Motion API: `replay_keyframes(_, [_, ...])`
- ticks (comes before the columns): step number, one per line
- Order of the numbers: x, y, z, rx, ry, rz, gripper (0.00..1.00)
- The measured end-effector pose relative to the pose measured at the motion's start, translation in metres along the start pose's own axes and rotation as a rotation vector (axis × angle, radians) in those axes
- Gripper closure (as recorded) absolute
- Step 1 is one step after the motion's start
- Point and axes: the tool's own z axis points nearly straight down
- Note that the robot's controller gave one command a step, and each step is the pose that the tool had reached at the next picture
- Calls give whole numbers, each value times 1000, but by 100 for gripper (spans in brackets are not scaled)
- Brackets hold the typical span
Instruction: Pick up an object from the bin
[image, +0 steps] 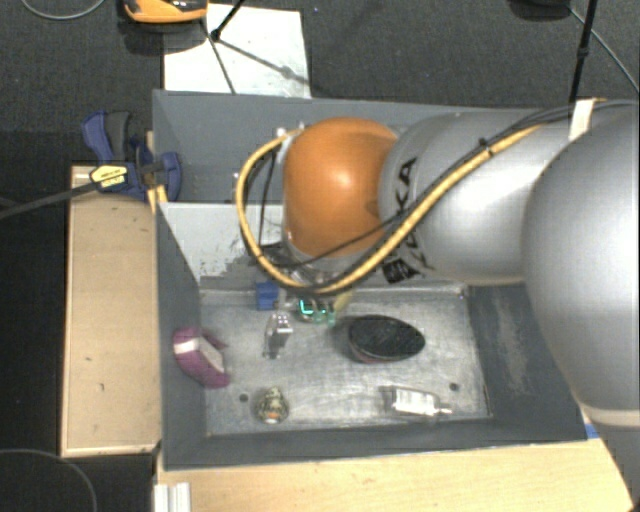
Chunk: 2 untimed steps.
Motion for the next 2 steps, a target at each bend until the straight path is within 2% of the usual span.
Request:
replay_keyframes(1, [8, -62, 84, 1, -6, 14, 0])
replay_keyframes(2, [6, -113, 75, 3, -6, -30, 0])
